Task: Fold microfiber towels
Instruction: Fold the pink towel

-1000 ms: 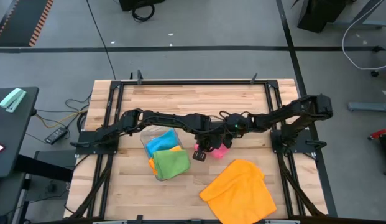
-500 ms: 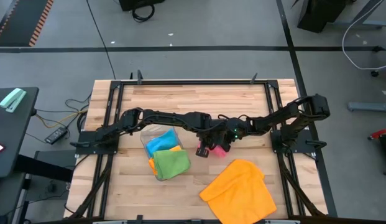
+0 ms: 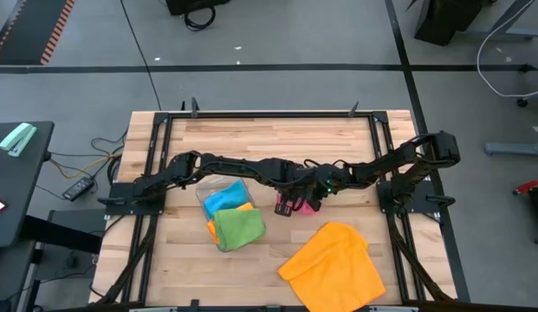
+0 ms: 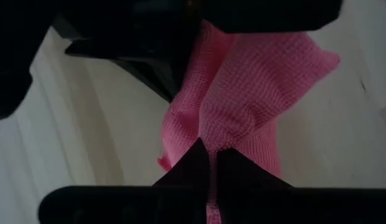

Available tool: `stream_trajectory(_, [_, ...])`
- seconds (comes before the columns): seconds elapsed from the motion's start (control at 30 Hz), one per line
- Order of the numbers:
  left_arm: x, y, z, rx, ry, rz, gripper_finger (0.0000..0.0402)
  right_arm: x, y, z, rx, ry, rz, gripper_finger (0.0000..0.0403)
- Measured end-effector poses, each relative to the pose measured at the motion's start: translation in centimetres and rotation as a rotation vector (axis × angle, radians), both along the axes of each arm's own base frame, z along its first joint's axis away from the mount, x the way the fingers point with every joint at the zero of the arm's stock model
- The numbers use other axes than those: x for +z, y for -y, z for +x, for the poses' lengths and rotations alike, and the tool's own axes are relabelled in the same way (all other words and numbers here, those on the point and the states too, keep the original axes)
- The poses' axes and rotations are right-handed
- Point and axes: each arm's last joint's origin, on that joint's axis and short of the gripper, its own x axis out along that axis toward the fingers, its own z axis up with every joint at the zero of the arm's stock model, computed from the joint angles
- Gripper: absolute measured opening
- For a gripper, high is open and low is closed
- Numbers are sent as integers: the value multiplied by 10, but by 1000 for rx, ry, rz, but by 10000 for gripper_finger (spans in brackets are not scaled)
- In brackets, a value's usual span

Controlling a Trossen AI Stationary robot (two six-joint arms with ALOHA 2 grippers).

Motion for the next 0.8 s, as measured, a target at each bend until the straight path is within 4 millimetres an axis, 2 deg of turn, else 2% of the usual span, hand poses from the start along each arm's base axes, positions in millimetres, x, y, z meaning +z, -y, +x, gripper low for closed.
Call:
stream_trajectory(0.33, [2,-3,4,120,57,62,32,1,0,0,-3,2,8,43])
stream_trajectory(0.53, [2,-1,4,130,65,55,31,1,0,0,-3,3,7,43])
stream_trajectory(0.63, [4,2,7,156,100,38,52,1,0,0,-3,4,7,43])
stream_trajectory(0.8, [5,2,9,168,129,30,121,1,0,0,-11,4,14,43])
